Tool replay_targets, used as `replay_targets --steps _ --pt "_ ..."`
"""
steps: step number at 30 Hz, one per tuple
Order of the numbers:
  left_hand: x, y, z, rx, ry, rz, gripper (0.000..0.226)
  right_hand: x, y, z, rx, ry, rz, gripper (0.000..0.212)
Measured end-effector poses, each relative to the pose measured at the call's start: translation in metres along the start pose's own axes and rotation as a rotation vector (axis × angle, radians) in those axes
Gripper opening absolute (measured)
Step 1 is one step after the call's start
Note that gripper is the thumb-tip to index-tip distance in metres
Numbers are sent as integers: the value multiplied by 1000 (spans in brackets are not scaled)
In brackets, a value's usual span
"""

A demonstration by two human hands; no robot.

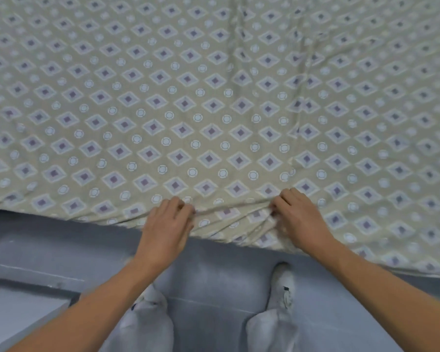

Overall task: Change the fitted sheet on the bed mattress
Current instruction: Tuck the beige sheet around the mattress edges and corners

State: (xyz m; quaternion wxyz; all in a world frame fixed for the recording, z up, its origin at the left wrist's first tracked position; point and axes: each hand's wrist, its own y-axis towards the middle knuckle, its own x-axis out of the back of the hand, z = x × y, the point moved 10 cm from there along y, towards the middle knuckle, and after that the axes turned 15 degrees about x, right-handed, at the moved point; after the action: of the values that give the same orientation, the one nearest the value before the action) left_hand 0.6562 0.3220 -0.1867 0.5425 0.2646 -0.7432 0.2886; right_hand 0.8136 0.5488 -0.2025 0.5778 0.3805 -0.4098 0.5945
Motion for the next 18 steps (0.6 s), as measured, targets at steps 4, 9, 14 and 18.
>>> replay_targets --steps 4,9,14,18 --pt "-21 -15 -77 -195 -72 174 40 6 -68 -7 -85 26 20 48" --pt "-55 -11 -110 -247 8 191 29 -12 -102 -38 -155 31 1 27" --pt "-58 -25 -120 -357 54 175 26 -13 -124 -58 -175 46 86 45" --pt "-59 -36 -157 -373 64 216 23 3 -169 -65 -213 56 83 44"
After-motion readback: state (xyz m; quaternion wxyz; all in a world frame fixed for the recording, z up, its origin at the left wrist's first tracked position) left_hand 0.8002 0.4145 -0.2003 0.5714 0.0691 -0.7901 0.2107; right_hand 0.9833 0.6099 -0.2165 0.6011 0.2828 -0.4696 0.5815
